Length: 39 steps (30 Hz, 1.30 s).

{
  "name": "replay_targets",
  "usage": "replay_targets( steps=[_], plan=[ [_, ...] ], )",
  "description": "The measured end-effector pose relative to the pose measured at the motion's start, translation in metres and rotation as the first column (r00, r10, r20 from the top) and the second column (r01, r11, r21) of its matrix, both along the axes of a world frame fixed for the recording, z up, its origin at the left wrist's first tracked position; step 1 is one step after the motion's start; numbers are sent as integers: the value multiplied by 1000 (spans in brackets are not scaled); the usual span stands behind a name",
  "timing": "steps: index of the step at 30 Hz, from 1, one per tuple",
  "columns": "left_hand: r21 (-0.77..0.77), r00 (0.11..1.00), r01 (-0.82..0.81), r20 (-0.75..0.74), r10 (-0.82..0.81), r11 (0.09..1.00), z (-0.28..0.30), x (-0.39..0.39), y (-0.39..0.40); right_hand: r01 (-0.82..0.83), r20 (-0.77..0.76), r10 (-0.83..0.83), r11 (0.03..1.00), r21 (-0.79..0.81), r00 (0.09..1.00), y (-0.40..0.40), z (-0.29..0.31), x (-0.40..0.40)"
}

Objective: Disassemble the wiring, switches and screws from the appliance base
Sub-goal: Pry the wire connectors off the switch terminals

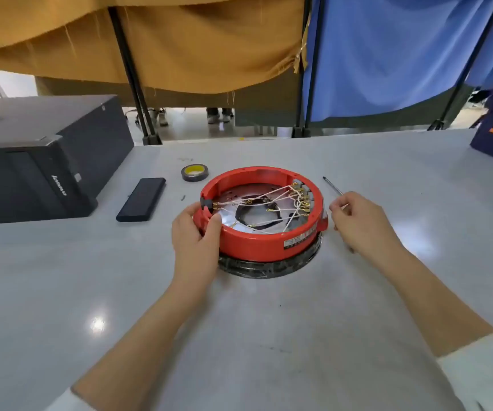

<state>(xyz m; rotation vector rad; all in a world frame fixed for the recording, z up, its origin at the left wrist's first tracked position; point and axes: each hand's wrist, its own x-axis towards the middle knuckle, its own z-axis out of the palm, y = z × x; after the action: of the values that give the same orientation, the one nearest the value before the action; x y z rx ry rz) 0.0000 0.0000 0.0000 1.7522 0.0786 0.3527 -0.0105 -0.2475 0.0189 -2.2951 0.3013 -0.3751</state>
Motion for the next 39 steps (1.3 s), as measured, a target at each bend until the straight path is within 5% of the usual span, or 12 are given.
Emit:
replay_targets(
  steps=[4,8,13,23,26,30,34,39],
  plan=[
    [6,999,36,-20,-36,999,-7,10,-3,152,11,-158,924,-350,987,-12,-24,-3],
    [-65,981,170,-85,-175,983,-2,13,2,163,8,-176,895,-415,984,-17,-24,-1],
    [-84,985,133,-101,-141,988,0,10,6,90,-64,-164,779,-621,984,-14,-29,-1],
    [-123,985,94,-130,-110,988,9,5,12,103,-76,-170,834,-542,982,-12,-27,-2],
    [-107,984,99,-137,-113,989,12,3,12,148,-46,-175,925,-350,983,-14,-28,-3],
    [-99,985,111,-122,-122,989,13,2,11,90,1,-90,989,114,996,-10,-23,-2],
    [-62,984,144,-98,-150,988,17,-1,10,-95,132,29,843,530,991,-3,-10,-4],
    [-32,985,152,-75,-154,988,18,-1,10,-344,295,178,532,773,939,-6,-2,-8]
  ],
)
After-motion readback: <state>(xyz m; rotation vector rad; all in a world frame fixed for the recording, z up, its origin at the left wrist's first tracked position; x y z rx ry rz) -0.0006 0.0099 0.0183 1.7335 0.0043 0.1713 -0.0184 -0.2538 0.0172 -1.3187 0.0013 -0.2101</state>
